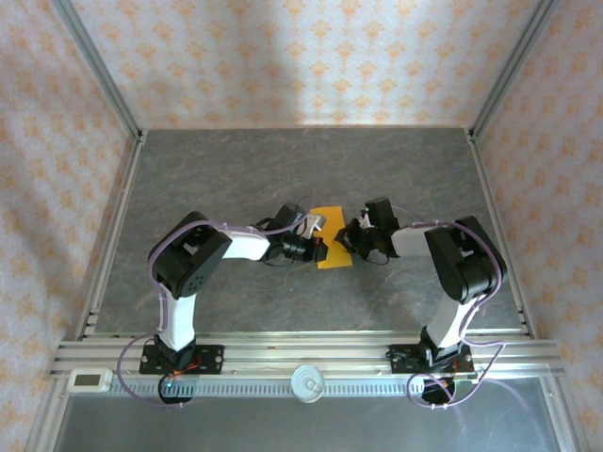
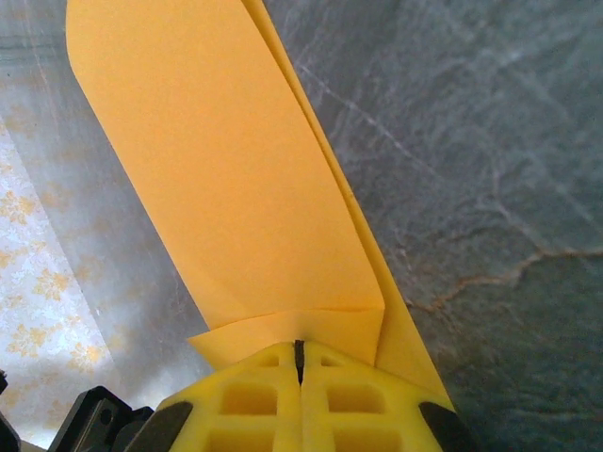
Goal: Fold a paper plane with a square sheet of paper (pick it up from the middle)
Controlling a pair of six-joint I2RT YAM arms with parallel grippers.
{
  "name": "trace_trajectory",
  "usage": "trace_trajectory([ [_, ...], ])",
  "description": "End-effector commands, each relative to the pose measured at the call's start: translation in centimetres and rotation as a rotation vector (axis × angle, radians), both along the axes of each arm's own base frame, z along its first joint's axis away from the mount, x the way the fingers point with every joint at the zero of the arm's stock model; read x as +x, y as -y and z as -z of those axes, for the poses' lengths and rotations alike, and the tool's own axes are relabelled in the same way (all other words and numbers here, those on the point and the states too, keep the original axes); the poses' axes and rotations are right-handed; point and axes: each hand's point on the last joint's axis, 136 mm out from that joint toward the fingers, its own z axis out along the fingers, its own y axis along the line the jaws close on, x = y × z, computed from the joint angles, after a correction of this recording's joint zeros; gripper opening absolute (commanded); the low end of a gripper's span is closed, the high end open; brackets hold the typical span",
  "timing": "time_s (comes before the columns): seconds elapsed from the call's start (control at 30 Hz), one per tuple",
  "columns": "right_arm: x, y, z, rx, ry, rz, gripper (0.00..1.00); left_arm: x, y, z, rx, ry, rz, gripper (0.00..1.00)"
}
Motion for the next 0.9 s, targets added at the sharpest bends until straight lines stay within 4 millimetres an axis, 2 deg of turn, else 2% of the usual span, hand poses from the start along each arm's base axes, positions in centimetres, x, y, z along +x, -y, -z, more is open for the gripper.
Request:
trace_trajectory([
  [0.0, -1.1, 1.8, 1.4, -0.099, -0.080, 0.029, 0.00, -4.1, -3.3, 4.5, 0.154, -0.128, 0.033, 0.00],
  [0.13, 0.0, 1.3, -1.3, -0.067, -0.009, 0.023, 0.00, -4.3, -3.4, 4.7, 0.166, -0.126, 0.051, 0.00],
  [0.3, -0.6, -0.4, -2.8, 0.010, 0.030, -0.023, 0.00, -4.0, -3.2, 4.8, 0.168, -0.123, 0.054, 0.00],
  [0.5, -1.9, -1.7, -1.3, 0.029, 0.005, -0.070, 0.00, -3.7, -3.1, 4.9, 0.178, -0.119, 0.054, 0.00],
  [0.6, -2.5, -0.5, 1.1, -0.047, -0.060, -0.069, 0.00, -3.9, -3.4, 5.3, 0.192, -0.122, 0.057, 0.00],
  [0.7, -2.4, 1.1, 2.4, -0.072, -0.076, -0.029, 0.00, -4.5, -4.0, 6.2, 0.212, -0.137, 0.059, 0.00],
  [0.87, -1.6, 1.8, 2.4, -0.054, -0.064, -0.022, 0.00, -5.0, -4.5, 7.0, 0.223, -0.151, 0.056, 0.00],
])
